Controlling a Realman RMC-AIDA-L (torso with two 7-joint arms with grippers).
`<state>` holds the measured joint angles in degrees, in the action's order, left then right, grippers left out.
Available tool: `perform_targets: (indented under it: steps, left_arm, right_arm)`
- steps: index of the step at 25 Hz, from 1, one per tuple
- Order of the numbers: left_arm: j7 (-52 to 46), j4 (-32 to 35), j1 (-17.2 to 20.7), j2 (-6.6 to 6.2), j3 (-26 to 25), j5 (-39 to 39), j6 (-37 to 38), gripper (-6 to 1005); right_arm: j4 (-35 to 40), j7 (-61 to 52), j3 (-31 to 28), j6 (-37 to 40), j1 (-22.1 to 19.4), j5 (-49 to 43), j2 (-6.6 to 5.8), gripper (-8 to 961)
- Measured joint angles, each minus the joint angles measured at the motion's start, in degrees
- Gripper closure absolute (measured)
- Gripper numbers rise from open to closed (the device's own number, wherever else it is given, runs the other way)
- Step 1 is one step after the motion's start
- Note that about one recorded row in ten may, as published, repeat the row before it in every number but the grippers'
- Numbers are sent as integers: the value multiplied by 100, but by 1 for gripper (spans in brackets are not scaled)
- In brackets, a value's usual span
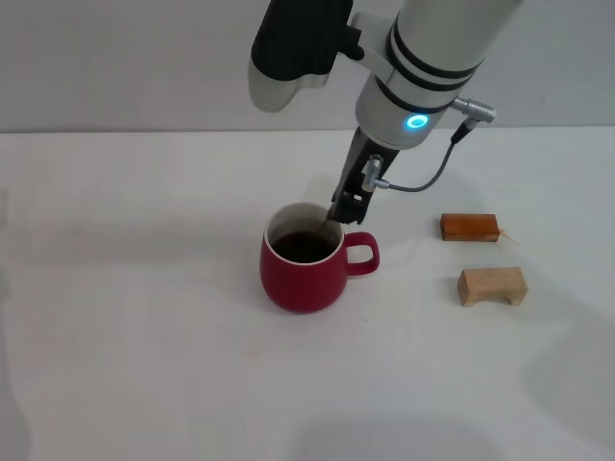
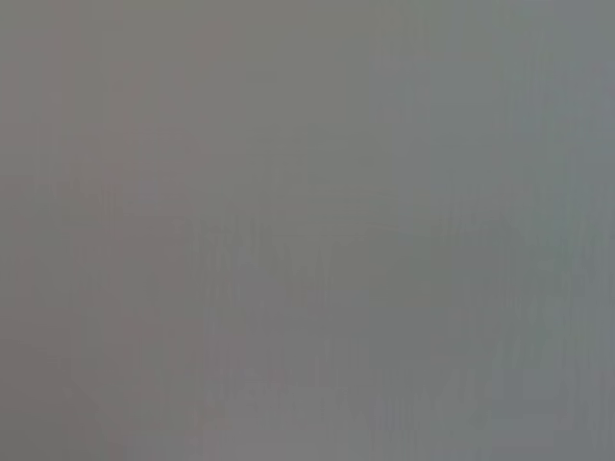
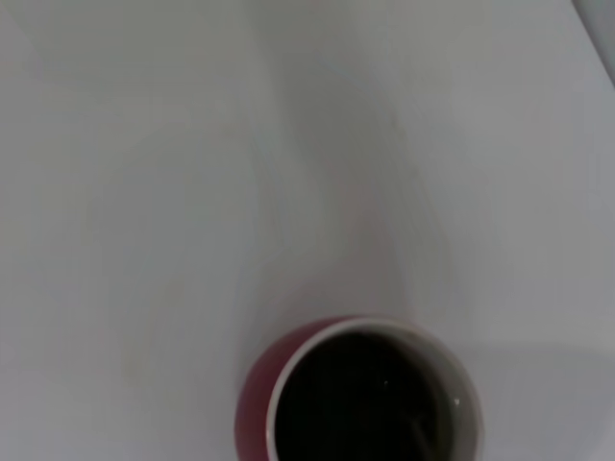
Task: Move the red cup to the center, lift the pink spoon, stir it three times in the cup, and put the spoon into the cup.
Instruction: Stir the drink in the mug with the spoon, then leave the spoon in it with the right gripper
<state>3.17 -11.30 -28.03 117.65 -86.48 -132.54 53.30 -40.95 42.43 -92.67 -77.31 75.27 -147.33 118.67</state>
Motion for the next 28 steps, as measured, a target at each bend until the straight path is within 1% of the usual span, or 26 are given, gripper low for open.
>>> perform_targets:
  steps: [7, 15, 18, 22, 23, 28]
  left_arm:
    - [-1, -4, 0, 10, 0, 0, 13, 170]
    - [-1, -30, 25, 12, 0, 0, 14, 170]
    - [-1, -31, 27, 12, 0, 0, 14, 170]
    - [-1, -33, 21, 8, 0, 0, 18, 170]
    - [-1, -37, 11, 7, 0, 0, 19, 170]
    - [-1, -39, 5, 5, 0, 0, 22, 170]
  right_arm:
    - [-172, 24, -70, -536, 54, 25, -11, 805]
    - [-323, 66, -192, -734, 88, 351, 3, 805]
    - [-328, 68, -195, -630, 124, 420, 5, 805]
    - [-257, 49, -129, -220, 149, 359, 6, 805]
    - [-257, 49, -129, -220, 149, 359, 6, 805]
    - [-91, -32, -122, -16, 231, 36, 9, 806]
